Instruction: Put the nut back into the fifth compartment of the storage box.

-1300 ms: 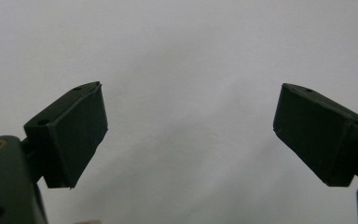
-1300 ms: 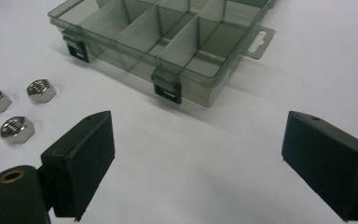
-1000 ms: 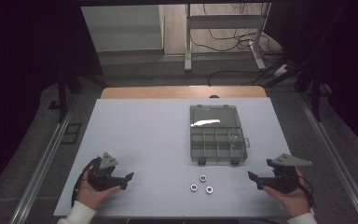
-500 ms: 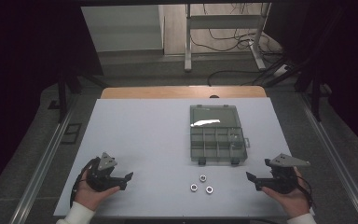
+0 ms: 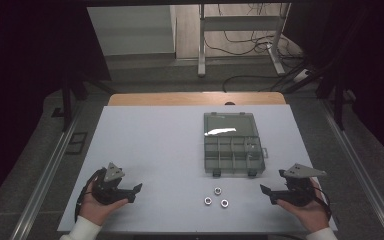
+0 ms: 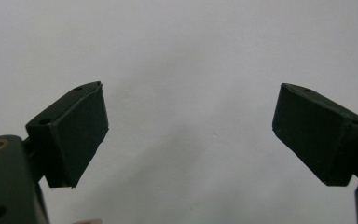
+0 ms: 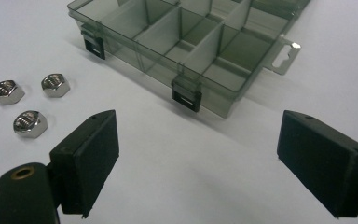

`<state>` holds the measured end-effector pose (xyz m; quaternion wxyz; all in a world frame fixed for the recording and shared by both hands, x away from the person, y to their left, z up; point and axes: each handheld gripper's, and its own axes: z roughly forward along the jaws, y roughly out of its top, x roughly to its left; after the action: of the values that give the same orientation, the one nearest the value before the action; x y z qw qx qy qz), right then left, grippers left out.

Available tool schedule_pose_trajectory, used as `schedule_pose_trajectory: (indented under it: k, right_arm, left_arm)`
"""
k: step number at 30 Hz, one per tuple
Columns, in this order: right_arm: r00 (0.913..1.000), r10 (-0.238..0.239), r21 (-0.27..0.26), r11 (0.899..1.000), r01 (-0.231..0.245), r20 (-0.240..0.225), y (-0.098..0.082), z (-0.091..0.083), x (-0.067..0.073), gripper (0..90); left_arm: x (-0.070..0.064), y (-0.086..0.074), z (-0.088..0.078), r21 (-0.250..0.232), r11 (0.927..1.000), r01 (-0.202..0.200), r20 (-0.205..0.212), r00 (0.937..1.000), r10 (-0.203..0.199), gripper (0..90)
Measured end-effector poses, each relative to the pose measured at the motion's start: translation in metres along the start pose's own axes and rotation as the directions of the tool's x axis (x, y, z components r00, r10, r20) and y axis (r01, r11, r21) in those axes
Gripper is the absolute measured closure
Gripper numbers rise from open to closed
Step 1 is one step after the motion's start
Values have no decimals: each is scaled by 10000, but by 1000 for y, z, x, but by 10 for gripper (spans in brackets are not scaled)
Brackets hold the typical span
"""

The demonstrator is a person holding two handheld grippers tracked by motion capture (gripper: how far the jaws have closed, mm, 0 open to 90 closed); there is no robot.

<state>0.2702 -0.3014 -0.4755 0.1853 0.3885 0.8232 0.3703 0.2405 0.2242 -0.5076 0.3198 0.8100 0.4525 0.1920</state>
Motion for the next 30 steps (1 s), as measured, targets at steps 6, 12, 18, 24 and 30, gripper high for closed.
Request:
schedule_pose_trajectory:
  k: [6, 12, 18, 24, 30]
  right_arm:
    - [9994, -294, -23, 9996, 294, -207, 10, 2, 8, 132]
    - [9960, -714, 135, 9973, 722, -540, 19, 8, 19, 137]
    - [9891, -1123, 416, 9923, 1167, -953, 26, 17, 30, 137]
    - [9821, -1445, 600, 9865, 1525, -1206, 32, 24, 39, 136]
    - [9719, -1886, 849, 9758, 2016, -1412, 40, 33, 51, 140]
  left_arm:
    - [-4, 2, 0, 37, 9999, -146, 64, 9999, 145, 108]
    - [-5, 2, 2, 51, 9998, -171, 87, 9998, 170, 107]
    - [-5, 2, 3, 108, 9997, -198, 91, 9998, 197, 106]
    - [-5, 2, 4, 145, 9997, -189, 151, 9997, 187, 106]
    - [-5, 3, 4, 107, 9996, -253, 154, 9996, 251, 106]
